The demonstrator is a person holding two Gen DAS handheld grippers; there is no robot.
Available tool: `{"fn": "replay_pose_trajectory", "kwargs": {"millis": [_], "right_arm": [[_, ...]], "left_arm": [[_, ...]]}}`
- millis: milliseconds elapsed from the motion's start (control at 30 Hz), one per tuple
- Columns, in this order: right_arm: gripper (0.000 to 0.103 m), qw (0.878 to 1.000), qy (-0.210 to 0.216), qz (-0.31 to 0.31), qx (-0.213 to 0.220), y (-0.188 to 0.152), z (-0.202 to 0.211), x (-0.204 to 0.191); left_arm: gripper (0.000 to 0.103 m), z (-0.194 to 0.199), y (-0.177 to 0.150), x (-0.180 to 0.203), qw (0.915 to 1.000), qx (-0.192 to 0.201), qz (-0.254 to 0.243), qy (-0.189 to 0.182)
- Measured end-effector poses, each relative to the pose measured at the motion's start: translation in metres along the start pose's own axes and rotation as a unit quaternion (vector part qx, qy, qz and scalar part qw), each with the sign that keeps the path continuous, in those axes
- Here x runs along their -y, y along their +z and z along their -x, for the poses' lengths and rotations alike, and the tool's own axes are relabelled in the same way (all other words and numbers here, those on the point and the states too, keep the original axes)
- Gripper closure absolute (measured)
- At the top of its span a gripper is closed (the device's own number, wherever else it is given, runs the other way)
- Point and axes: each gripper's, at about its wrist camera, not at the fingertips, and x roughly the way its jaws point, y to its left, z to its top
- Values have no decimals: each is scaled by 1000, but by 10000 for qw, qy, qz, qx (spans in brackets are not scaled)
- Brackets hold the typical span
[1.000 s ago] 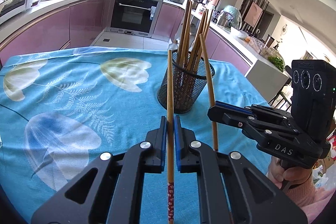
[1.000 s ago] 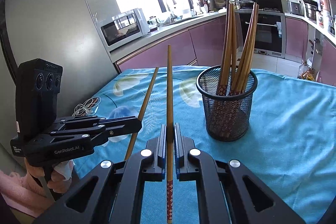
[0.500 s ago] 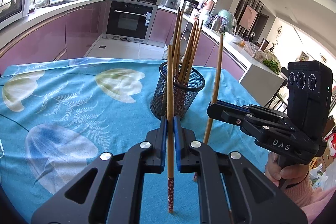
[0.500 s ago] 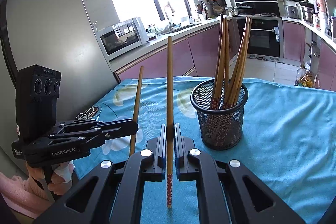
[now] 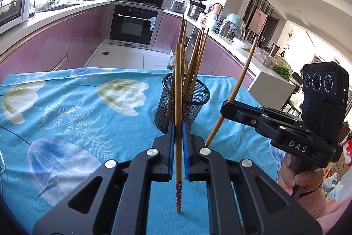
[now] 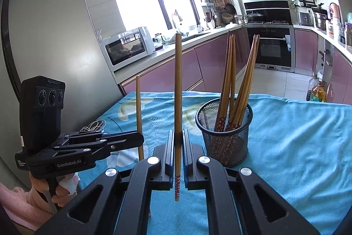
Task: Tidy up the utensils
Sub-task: 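Lift both held chopsticks upright and carry them over the mesh cup, then lower both chopsticks into the mesh cup, pushing them down among the others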
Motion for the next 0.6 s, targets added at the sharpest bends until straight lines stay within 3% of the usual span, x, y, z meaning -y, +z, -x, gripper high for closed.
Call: {"fn": "replay_pose_trajectory", "kwargs": {"millis": [600], "right_arm": [[97,9998,-77,44,186,16,8,8]], "left_arm": [[95,0,12,8,9999,128,-116,10]]}}
